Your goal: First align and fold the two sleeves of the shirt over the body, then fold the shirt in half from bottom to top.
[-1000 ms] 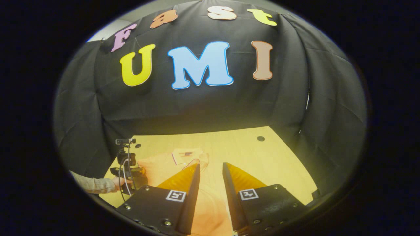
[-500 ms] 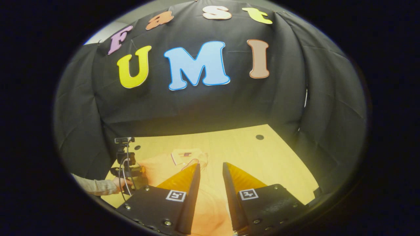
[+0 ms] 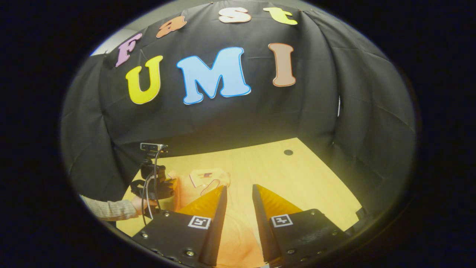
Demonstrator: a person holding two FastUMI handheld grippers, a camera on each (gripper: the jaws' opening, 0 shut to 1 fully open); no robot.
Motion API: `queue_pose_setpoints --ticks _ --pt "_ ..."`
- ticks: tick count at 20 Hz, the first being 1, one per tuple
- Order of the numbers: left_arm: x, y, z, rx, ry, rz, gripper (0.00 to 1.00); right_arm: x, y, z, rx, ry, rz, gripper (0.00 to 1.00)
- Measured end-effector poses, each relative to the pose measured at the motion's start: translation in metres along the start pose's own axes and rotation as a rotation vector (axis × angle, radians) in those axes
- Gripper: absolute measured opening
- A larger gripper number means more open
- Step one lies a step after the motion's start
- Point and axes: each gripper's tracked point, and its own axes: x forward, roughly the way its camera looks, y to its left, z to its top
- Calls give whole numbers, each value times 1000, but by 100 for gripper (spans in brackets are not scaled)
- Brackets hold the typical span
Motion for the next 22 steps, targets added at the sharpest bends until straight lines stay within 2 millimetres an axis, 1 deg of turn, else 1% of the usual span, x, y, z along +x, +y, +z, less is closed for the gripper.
queue_pose_setpoints --ticks 3,4,6,8,10,11,12,13,14,15,16,17,19,20,22 --pt "3 -43 7 32 1 -61 9 -6 -13 -3 23 -1 -24 44" --pt "5 -52 7 39 7 -73 9 -7 -17 -4 33 -2 -32 44" --pt "7 -68 1 51 22 -90 9 -11 -26 -5 50 -3 -49 44" --pt "11 -77 -2 57 31 -94 8 -15 -35 -7 62 -2 -64 44" --pt "14 -80 -3 67 38 -75 9 -18 -42 -9 71 1 -75 44" --pt "16 -80 -2 67 36 -69 11 -18 -45 -10 77 3 -78 44" --pt "16 -80 -1 62 36 -70 19 -18 -47 -11 83 4 -79 44" --pt "17 -82 -2 60 40 -72 22 -18 -48 -11 90 4 -77 44" --pt "18 -83 -2 60 47 -71 22 -17 -48 -12 94 5 -74 44" --pt "16 -84 -5 61 55 -76 30 -16 -48 -12 94 7 -69 44" --pt "15 -85 -5 63 64 -74 55 -15 -47 -12 91 9 -65 44" --pt "14 -83 -6 60 64 -71 63 -14 -47 -13 87 10 -59 44" --pt "8 -81 -2 42 54 -69 78 -11 -47 -14 76 12 -46 44" --pt "3 -78 2 39 46 -65 91 -9 -45 -14 71 11 -38 45" --pt "-10 -72 13 41 15 -54 90 -2 -38 -13 64 15 -17 45"
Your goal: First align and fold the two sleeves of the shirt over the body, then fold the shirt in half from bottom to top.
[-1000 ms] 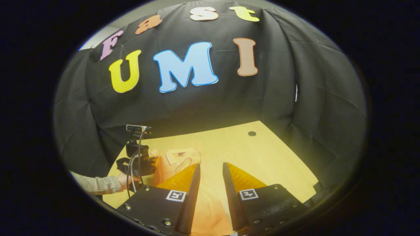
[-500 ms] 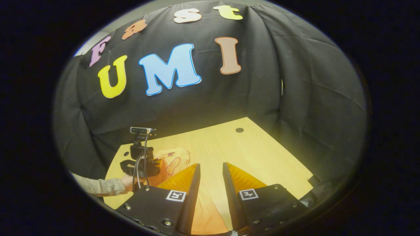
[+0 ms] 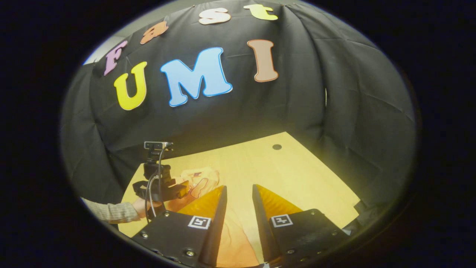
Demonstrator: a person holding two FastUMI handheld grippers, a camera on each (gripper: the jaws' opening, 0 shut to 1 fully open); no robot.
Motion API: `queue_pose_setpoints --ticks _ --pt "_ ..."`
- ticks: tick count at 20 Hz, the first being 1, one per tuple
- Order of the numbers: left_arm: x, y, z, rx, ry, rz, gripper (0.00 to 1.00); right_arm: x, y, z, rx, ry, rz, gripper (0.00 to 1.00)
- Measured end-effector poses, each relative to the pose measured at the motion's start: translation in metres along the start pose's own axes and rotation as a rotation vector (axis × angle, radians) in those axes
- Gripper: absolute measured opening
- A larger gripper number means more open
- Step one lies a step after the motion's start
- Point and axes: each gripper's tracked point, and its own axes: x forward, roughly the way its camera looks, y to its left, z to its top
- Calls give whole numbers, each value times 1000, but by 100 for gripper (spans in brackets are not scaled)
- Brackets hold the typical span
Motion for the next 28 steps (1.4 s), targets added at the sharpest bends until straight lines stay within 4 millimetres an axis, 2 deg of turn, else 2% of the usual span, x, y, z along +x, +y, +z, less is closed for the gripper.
queue_pose_setpoints --ticks 4,5,11,13,14,16,17,18,19,20,21,22,25,26,27,28 --pt "-38 12 30 -11 -86 5 90 13 14 1 -14 9 53 45" --pt "-51 14 37 -12 -108 8 84 15 17 2 -18 9 68 45" --pt "-132 37 73 -29 -239 46 84 31 37 9 -50 -3 152 45" --pt "-161 43 81 -35 -277 65 84 36 42 5 -77 7 170 45" --pt "-175 47 84 -38 -294 77 90 39 44 0 -98 15 179 44" --pt "-203 53 88 -38 -328 98 90 43 51 -9 -141 34 203 45" --pt "-213 54 86 -39 -339 105 84 44 54 -15 -161 46 214 45" --pt "-220 54 83 -45 -348 112 84 45 57 -22 -178 57 226 45" --pt "-224 52 76 -53 -351 116 90 45 61 -28 -191 70 239 45" --pt "-233 52 69 -61 -348 119 89 44 64 -37 -201 85 251 45" --pt "-239 51 59 -66 -342 122 90 44 66 -44 -207 101 262 45" --pt "-246 51 51 -68 -333 127 84 44 68 -52 -212 119 272 45" --pt "-255 50 18 -62 -287 135 84 46 65 -79 -239 181 284 45" --pt "-257 49 5 -61 -263 132 90 47 63 -89 -246 205 285 45" --pt "-257 46 -7 -63 -239 128 90 46 62 -100 -248 230 289 45" --pt "-258 46 -19 -63 -215 126 77 47 60 -110 -250 253 288 45"
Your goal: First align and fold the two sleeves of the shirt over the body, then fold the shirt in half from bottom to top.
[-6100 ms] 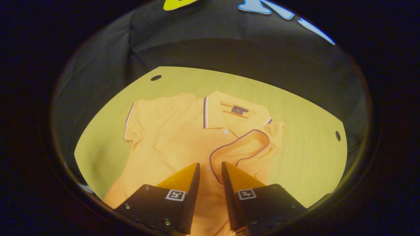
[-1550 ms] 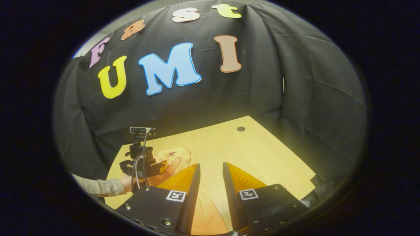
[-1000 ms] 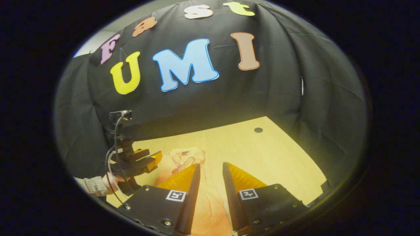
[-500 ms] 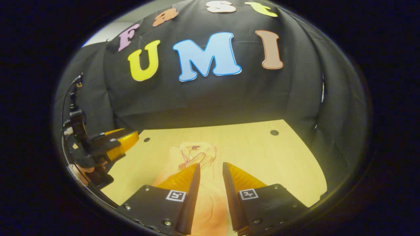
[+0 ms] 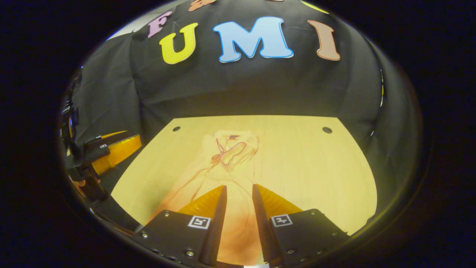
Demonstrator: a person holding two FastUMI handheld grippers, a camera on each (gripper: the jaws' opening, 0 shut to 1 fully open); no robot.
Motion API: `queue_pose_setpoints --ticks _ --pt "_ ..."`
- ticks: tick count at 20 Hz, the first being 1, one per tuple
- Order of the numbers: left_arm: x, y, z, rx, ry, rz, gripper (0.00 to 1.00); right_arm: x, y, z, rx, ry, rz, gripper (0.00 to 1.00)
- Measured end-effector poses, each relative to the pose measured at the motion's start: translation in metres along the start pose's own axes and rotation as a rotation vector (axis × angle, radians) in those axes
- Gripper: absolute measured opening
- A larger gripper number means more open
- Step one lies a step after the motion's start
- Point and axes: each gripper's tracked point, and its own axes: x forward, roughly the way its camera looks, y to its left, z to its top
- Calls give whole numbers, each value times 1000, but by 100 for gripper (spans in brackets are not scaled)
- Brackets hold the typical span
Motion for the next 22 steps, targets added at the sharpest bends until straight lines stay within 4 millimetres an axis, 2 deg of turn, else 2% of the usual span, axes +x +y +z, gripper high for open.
queue_pose_setpoints --ticks 1,2,5,6,8,9,10,11,12,13,15,16,17,18,22 --pt "-2 -1 -13 4 25 -4 90 1 1 -9 5 23 6 44" --pt "-4 -1 -25 9 47 -7 90 3 1 -17 12 39 9 41" --pt "-7 -5 -63 19 125 -25 90 4 0 -41 20 97 3 41" --pt "-8 -8 -78 17 160 -37 91 5 -2 -49 19 120 -2 46" --pt "-8 -15 -112 15 238 -57 90 7 -5 -66 18 163 -8 43" --pt "-11 -17 -128 12 273 -67 91 7 -6 -69 20 176 -13 48" --pt "-12 -20 -142 12 309 -73 91 7 -7 -74 22 191 -19 47" --pt "-13 -22 -155 10 348 -79 91 8 -7 -81 26 212 -13 50" --pt "-14 -27 -167 8 381 -86 91 10 -9 -91 28 228 -20 63" --pt "-16 -30 -180 7 413 -94 85 9 -11 -96 28 247 -25 67" --pt "-20 -33 -208 16 482 -113 84 12 -13 -110 30 294 -33 68" --pt "-19 -35 -219 21 516 -122 85 16 -12 -117 34 318 -35 72" --pt "-17 -36 -227 27 543 -129 85 18 -13 -124 36 338 -37 67" --pt "-17 -37 -235 30 564 -133 85 19 -13 -131 38 356 -38 72" --pt "-22 -39 -259 25 627 -142 85 22 -17 -151 29 416 -49 72"
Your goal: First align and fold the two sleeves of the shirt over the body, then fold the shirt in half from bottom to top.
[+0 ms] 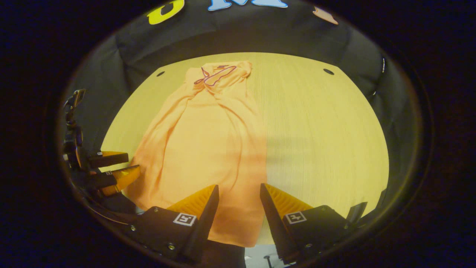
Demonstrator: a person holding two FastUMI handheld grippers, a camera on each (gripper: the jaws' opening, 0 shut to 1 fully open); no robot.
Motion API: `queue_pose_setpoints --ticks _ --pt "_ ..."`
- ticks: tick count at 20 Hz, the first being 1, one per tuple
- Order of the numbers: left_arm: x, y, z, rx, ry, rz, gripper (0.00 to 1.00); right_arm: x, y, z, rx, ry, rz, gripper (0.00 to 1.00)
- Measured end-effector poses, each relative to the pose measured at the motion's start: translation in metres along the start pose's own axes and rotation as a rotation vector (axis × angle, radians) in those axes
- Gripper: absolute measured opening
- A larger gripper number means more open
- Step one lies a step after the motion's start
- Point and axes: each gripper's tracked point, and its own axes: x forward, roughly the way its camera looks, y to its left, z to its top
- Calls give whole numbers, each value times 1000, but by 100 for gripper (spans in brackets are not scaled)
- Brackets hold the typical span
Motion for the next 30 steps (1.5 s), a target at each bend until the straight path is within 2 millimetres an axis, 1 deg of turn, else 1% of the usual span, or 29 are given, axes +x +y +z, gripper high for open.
queue_pose_setpoints --ticks 3,5,6,7,10,11,12,13,14,15,18,19,20,21,22,23,24,25,26,27,28,29,30 --pt "2 2 -14 2 33 11 85 8 -3 -7 -3 31 -6 72" --pt "5 2 -18 10 46 18 85 12 -4 -11 -7 49 -12 72" --pt "6 2 -18 16 44 22 90 12 -5 -15 -8 57 -11 68" --pt "8 2 -17 23 38 24 85 13 -5 -17 -10 65 -12 75" --pt "6 0 -20 18 43 36 85 18 -6 -25 -25 86 -17 76" --pt "7 1 -20 8 47 34 90 20 -5 -28 -28 99 -16 76" --pt "7 1 -20 -8 51 28 85 23 -4 -33 -31 115 -14 76" --pt "8 2 -21 -33 55 19 85 26 -4 -38 -35 136 -16 76" --pt "8 2 -22 -63 57 11 85 26 -4 -32 -40 113 -16 73" --pt "7 2 -22 -88 58 7 85 25 -4 -34 -46 126 -19 75" --pt "10 2 -20 -80 53 15 85 28 -3 -34 -73 113 -36 75" --pt "9 1 -21 -91 54 17 80 28 -3 -35 -87 116 -42 73" --pt "10 -1 -21 -99 51 12 80 28 -3 -36 -104 114 -49 76" --pt "8 -1 -21 -93 57 15 84 28 -3 -36 -114 114 -52 76" --pt "9 -3 -19 -87 50 5 83 28 -3 -36 -109 114 -54 76" --pt "10 -5 -18 -84 49 9 79 28 -4 -36 -103 112 -53 76" --pt "11 -6 -18 -86 49 5 67 29 -4 -38 -102 109 -55 76" --pt "13 -7 -14 -93 34 6 67 34 -4 -32 -101 101 -51 76" --pt "12 -6 -15 -100 41 2 47 29 -4 -33 -89 90 -50 61" --pt "12 -6 -15 -98 42 -2 47 30 -5 -32 -78 82 -48 47" --pt "13 -4 -10 -105 16 -1 46 30 -2 -32 -64 78 -42 30" --pt "14 -5 -13 -139 21 11 30 30 -1 -31 -56 81 -41 18" --pt "14 -4 -9 -135 8 23 14 32 -1 -32 -57 86 -39 10"
